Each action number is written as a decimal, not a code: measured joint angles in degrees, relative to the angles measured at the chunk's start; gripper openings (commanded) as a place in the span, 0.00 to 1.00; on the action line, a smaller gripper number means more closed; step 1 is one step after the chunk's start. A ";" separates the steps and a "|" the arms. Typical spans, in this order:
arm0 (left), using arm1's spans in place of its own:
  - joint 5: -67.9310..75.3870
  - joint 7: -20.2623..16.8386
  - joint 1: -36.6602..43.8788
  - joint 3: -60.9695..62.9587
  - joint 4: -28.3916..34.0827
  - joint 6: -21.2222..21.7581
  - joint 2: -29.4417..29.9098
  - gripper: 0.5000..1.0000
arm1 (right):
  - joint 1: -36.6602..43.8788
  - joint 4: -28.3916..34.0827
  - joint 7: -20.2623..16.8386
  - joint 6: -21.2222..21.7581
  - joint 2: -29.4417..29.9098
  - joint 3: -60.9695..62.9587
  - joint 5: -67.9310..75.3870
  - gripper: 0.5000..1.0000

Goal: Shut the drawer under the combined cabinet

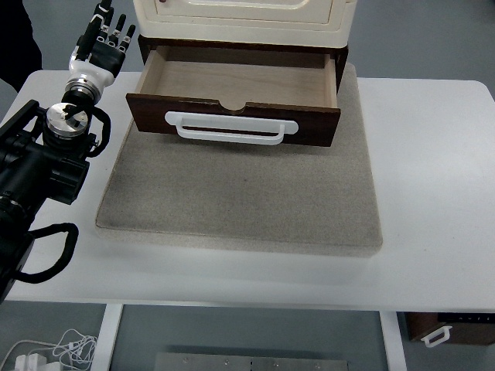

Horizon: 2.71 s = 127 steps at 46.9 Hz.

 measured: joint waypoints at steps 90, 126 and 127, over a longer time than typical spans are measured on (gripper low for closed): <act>1.00 0.40 -10.84 12.20 -11.20 -1.20 24.93 0.99 | -0.01 0.00 -0.03 0.00 0.00 0.00 0.00 0.90; 2.65 0.80 -14.50 26.88 -44.46 -0.41 40.04 0.99 | -0.01 -0.01 -0.04 0.00 0.00 0.00 0.00 0.90; 2.66 0.80 -15.05 27.70 -44.77 -0.41 40.10 0.99 | -0.01 -0.01 -0.03 0.00 0.00 0.00 0.00 0.90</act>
